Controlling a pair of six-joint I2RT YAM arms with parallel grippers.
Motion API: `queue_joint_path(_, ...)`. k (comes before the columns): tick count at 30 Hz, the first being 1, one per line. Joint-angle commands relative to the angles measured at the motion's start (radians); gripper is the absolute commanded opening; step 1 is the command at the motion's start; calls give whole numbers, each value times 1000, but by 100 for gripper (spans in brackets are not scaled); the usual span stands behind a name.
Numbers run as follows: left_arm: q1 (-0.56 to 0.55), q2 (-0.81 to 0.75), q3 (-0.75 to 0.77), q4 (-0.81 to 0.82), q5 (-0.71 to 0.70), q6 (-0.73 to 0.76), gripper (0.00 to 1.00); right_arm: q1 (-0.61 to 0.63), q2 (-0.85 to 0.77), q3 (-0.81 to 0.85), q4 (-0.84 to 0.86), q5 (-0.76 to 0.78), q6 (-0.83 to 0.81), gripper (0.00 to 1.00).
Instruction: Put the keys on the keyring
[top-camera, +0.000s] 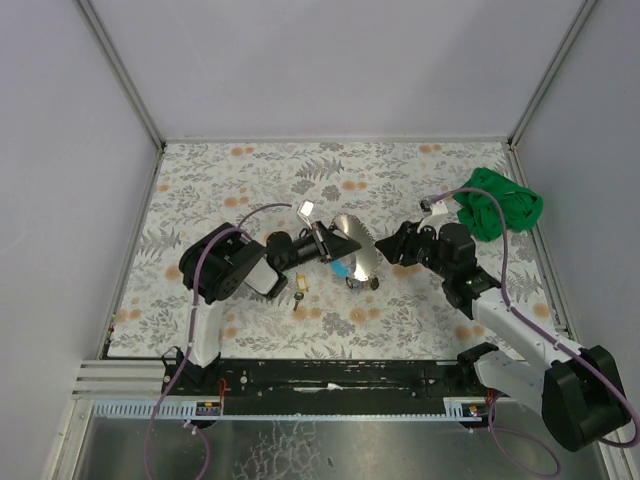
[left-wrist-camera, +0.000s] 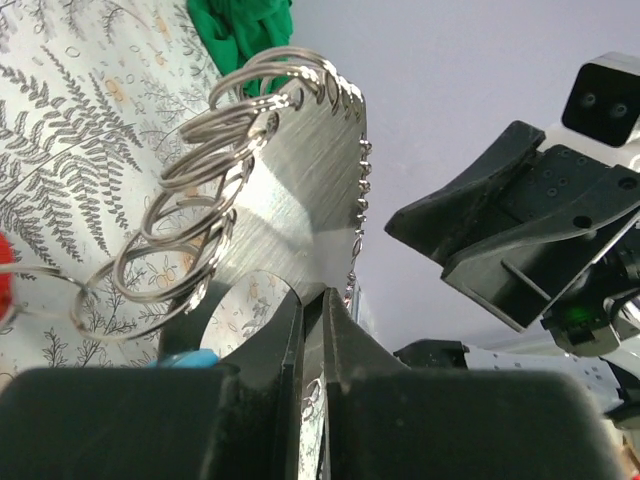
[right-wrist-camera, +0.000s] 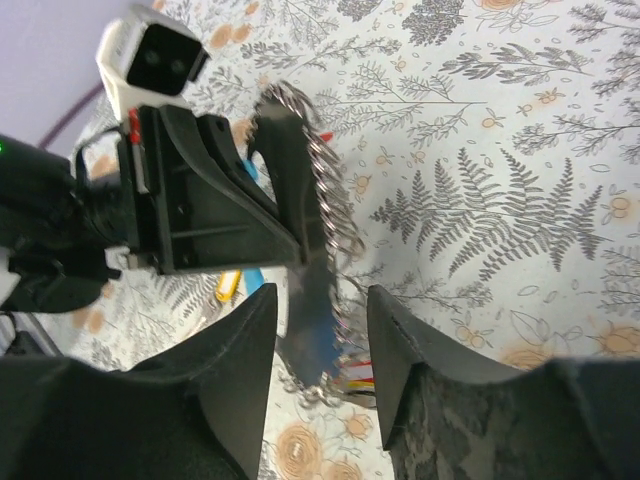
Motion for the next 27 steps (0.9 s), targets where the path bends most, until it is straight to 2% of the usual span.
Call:
queue_joint_path(1,45,-67,-13,91,113,49,0,8,-68,34,-98,-6,-156,49)
queue_joint_path(5,79,-124,-23,47,188,77,0,8,-110,21,-127,-31,-244,55)
queue_joint_path(8,92,-202,-12,-101,235,173,0,8,-138,-1,-98,-80,-277,58)
queue_joint_path(10,93,-270,3,-284,246,268,0,8,-161,-37,-25,-92,-276,63)
queue_joint_path(13,92,-378,52,-599,235,449,0,8,-192,-100,83,-84,-259,76)
queue_joint_path(17,91,-490,158,-1020,167,692,0,8,-211,-168,211,-134,-284,79)
queue_joint_path(21,80,-540,283,-1351,97,858,0,7,-211,-245,392,-141,-259,90)
queue_joint_path(25,18,-538,468,-1676,-75,1028,0,8,-152,-230,418,-195,-307,89)
queue_joint_path(27,-4,-523,540,-1785,-133,1079,0,8,-111,-225,465,-239,-288,86)
